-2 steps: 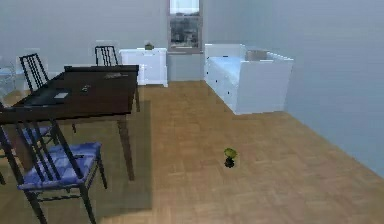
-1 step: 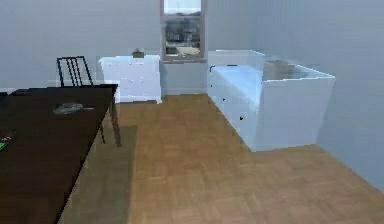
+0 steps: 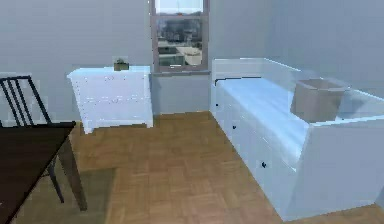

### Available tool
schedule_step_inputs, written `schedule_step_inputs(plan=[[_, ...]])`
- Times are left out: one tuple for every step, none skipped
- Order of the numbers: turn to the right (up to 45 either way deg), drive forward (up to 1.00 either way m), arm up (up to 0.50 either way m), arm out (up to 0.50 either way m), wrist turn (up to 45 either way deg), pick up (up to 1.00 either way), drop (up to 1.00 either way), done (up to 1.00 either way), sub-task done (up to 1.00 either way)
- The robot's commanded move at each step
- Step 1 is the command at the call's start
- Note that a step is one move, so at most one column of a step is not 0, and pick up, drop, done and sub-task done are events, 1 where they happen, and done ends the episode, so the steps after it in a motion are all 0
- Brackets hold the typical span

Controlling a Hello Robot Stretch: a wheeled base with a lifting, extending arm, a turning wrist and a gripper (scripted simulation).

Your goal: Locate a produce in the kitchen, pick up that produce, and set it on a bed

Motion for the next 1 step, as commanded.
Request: schedule_step_inputs(plan=[[3.0, 0.0, 0.0, 0.0, 0.0, 0.0, 0.0, 0.0, 0.0]])
